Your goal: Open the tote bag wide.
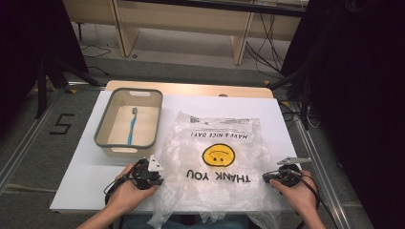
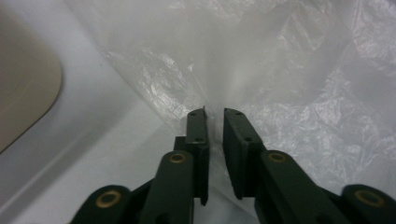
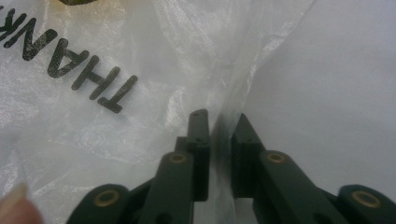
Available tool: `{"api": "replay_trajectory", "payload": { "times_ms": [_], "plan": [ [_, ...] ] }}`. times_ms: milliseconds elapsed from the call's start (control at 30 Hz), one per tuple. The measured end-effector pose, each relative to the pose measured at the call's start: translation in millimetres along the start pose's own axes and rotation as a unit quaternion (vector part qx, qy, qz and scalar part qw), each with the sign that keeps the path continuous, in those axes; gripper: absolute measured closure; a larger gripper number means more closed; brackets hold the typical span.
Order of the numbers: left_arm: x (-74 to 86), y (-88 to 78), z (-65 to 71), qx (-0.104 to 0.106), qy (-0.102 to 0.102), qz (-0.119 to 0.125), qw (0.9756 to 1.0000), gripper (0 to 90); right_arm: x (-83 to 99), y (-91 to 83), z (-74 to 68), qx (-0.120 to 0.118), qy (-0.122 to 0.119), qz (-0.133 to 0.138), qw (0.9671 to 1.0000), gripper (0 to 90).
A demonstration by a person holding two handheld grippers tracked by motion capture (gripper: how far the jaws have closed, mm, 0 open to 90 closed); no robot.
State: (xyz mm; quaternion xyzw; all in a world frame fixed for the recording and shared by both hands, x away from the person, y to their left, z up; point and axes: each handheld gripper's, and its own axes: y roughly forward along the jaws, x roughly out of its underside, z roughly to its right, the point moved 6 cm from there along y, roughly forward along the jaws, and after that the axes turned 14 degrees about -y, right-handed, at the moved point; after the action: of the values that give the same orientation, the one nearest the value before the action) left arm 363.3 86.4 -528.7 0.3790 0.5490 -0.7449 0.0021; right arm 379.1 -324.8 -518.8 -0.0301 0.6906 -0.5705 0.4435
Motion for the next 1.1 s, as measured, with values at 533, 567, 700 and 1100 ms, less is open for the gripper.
{"api": "replay_trajectory", "payload": {
  "times_ms": [533,567,700,1100],
  "plan": [
    [-29.8,-1.2,-0.6,-0.035,0.018,0.044,0.9983,89.7,-5.9,-6.6,2.0,0.02,0.027,0.025,0.9991,90.0],
    [-36.7,-2.9,-0.4,-0.04,0.022,0.052,0.9976,89.7,-7.2,-8.9,3.6,0.027,0.033,0.035,0.9985,90.0],
    [-67.2,-8.8,-3.2,-0.059,0.026,0.082,0.9945,89.7,-7.8,-13.2,6.4,0.037,0.048,0.044,0.9972,90.0],
    [-130.7,20.5,-27.9,-0.103,-0.007,0.066,0.9925,89.7,-9.2,-17.7,10.6,0.047,0.096,0.075,0.9914,90.0]
  ]
}}
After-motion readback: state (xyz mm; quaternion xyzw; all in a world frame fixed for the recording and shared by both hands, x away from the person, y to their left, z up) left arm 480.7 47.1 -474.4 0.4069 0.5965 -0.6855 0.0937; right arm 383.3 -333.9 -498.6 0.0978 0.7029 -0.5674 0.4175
